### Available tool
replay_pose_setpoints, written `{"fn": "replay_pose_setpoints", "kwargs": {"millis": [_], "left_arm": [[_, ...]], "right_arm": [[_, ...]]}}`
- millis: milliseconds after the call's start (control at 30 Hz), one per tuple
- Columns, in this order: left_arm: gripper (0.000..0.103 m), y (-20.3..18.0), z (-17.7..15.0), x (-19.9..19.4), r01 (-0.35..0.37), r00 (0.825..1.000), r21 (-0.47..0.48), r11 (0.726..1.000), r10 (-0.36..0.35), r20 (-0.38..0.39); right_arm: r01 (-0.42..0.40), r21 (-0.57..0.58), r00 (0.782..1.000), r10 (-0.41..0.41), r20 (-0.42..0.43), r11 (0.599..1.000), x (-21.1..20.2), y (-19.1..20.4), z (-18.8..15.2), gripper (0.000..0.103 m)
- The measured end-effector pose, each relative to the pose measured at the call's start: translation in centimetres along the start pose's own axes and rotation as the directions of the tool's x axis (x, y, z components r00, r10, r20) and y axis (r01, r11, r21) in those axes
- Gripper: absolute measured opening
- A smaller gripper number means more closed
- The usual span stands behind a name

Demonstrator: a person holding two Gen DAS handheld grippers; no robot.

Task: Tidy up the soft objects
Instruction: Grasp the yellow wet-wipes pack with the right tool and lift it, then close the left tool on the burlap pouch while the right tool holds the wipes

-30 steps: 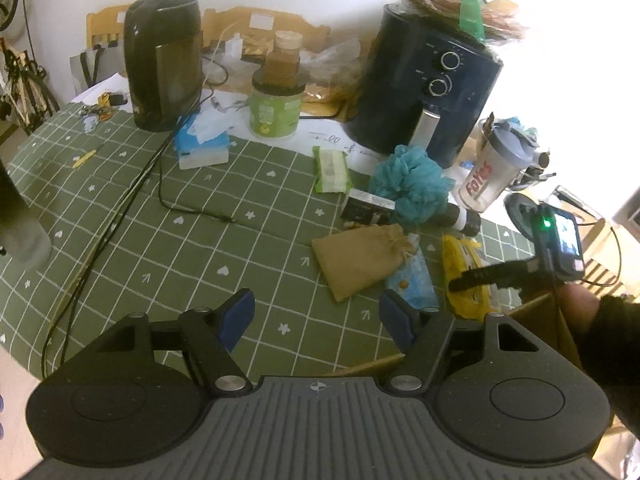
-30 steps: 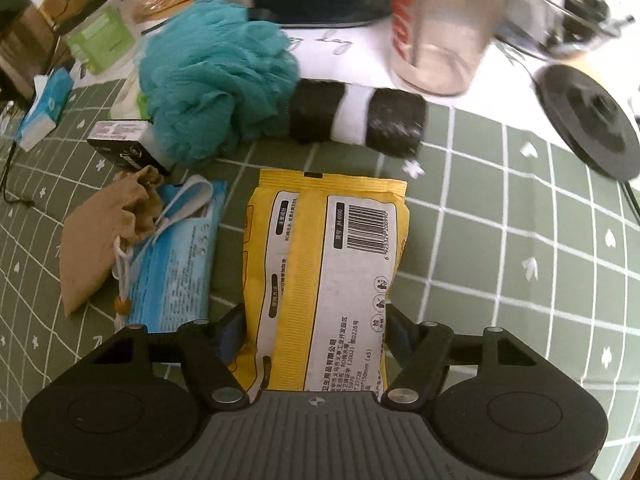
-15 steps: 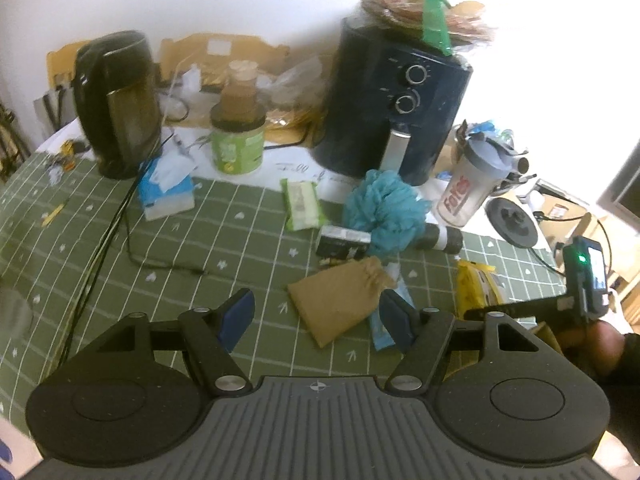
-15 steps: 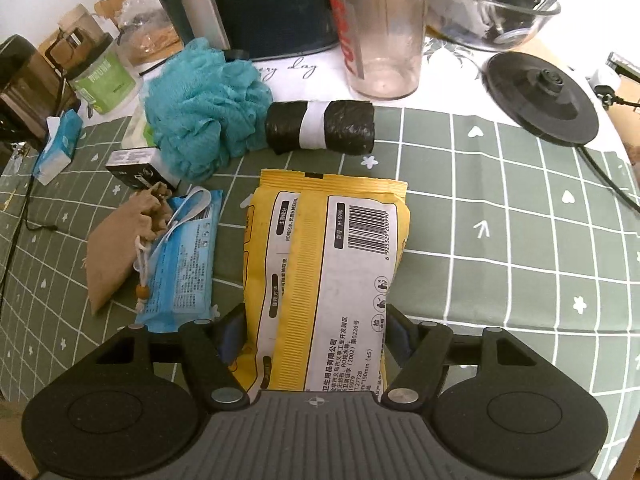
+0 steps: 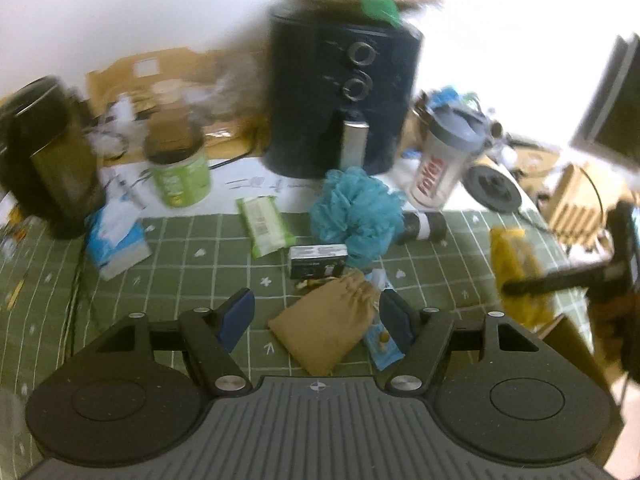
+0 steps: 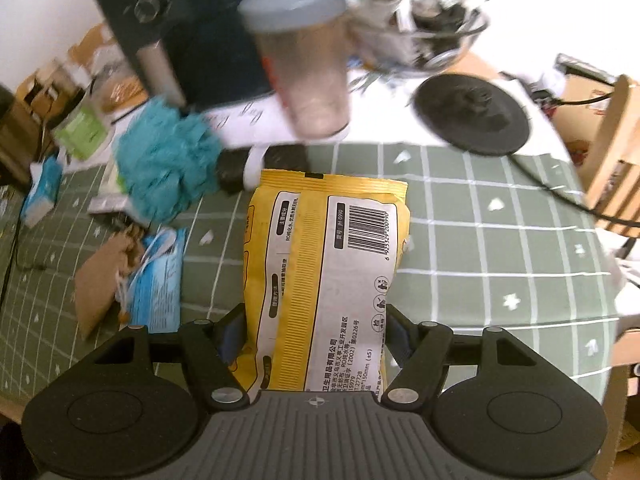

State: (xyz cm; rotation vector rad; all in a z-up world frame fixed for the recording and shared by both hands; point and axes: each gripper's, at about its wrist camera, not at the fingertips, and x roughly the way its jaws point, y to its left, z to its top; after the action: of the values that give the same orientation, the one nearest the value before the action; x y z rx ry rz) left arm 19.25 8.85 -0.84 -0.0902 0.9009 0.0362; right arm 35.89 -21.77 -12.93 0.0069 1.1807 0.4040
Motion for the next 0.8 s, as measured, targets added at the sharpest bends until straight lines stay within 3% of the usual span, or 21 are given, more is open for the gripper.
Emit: {"fn": "replay_pose_setpoints", "kwargs": {"millis": [200, 400, 800], "left_arm": [[0.068, 0.8, -0.2, 5.0, 0.114, 0.992, 0.122, 0.986, -0.107, -0.065], [0.068, 1.5, -0.9, 9.9, 0.162, 0.979, 0.163, 0.973, -0.138, -0.147], [0.066, 1.9, -2.9, 15.4, 0.233, 0.96, 0.252, 0.939, -0.181, -0.215]], "right_arm": [[-0.007, 0.022, 0.999, 0.006, 0.042, 1.0, -2.8, -1.3, 0.1, 0.072], [-0.006, 0.073, 0.997, 0.0, 0.073, 0.997, -5.4, -2.3, -0.7, 0.072], [-0.002, 0.146, 0.993, -0.015, 0.113, 0.989, -9.4, -3.3, -3.8, 0.072]]}}
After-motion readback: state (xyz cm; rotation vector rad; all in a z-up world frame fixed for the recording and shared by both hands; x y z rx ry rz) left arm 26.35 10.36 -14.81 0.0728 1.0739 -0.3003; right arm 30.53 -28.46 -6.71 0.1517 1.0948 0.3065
